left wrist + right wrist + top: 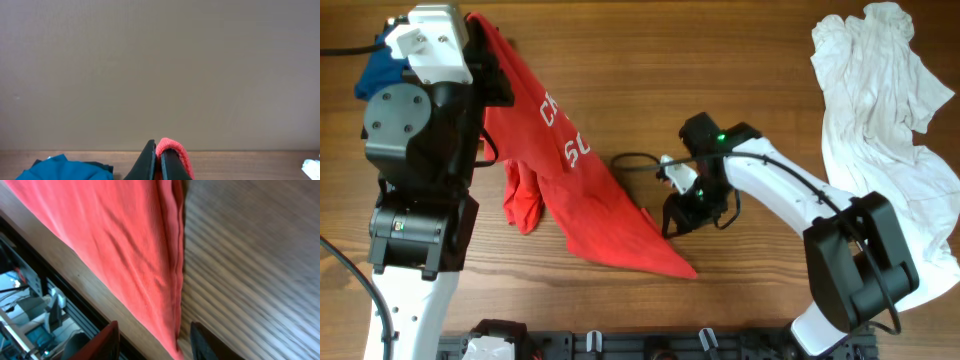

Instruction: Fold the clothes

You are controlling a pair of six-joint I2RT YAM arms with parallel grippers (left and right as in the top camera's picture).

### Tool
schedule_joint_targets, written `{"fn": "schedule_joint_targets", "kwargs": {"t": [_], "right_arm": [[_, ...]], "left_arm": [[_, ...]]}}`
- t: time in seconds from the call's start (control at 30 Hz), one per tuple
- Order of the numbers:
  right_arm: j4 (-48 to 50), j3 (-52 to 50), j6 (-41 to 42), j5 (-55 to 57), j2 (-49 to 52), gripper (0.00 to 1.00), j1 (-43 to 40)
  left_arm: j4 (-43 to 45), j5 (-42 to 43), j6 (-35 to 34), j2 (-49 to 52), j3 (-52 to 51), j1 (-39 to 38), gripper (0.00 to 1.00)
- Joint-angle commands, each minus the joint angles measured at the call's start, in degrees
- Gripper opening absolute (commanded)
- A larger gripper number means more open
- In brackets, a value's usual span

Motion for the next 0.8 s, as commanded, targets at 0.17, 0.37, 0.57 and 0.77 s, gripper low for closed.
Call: {"fn": "schedule_joint_targets", "kwargs": {"t": [0.17,0.37,0.57,0.77], "right_arm": [[10.86,-9.81,11.74,7.23,0.55,0.48,5.95],[13.53,-10.86,13.22,7.34,-0.68,0.04,5.33],[7.63,-4.59,11.52,13.68,-8.92,0.04,-3.19],[13.97,2.19,9.05,15.67,-10.95,0.04,-17.79]], "left_arm": [[-0.57,-0.98,-0.57,0.44,1.25,0.42,0.04],[-1.38,-1.01,-0.55,0.44,1.25,0.42,0.04],[-4.55,-1.01,-0.57,0.44,1.25,0.42,0.04],[-12.24,-1.01,-0.57,0.44,1.25,0.42,0.04]]}}
